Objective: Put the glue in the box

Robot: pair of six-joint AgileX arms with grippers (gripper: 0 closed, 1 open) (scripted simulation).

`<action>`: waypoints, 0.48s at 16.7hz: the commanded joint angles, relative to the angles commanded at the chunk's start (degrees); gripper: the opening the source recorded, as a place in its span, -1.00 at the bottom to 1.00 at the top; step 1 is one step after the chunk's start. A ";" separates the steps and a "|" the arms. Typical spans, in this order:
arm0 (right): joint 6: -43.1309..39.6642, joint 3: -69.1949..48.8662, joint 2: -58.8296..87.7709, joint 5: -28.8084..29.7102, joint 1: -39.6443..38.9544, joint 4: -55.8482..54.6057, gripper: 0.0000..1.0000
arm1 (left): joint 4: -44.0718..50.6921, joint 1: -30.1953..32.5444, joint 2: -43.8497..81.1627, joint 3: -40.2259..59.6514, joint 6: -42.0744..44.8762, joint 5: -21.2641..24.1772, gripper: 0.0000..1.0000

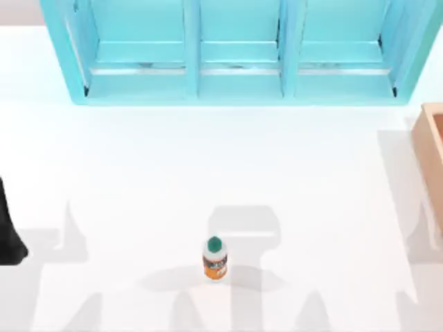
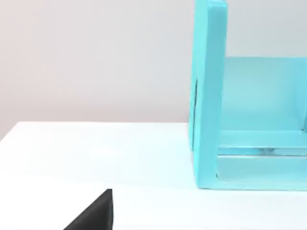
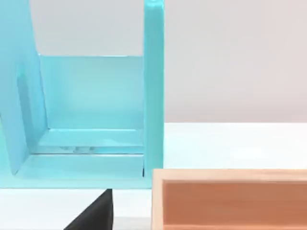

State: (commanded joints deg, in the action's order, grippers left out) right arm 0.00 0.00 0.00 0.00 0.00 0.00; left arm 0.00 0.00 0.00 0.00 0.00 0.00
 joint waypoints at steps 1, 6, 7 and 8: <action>0.00 0.00 0.00 0.00 0.00 0.00 1.00 | 0.00 0.00 0.00 0.00 0.00 0.00 1.00; -4.76 -1.28 3.41 2.19 -2.46 0.52 1.00 | 0.00 0.00 0.00 0.00 0.00 0.00 1.00; -7.44 -2.05 5.25 3.38 -3.85 0.75 1.00 | 0.00 0.00 0.00 0.00 0.00 0.00 1.00; -10.67 -3.00 7.41 4.79 -5.52 1.00 1.00 | 0.00 0.00 0.00 0.00 0.00 0.00 1.00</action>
State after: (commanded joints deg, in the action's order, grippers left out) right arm -10.67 -3.00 7.41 4.79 -5.52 1.00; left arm 0.00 0.00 0.00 0.00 0.00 0.00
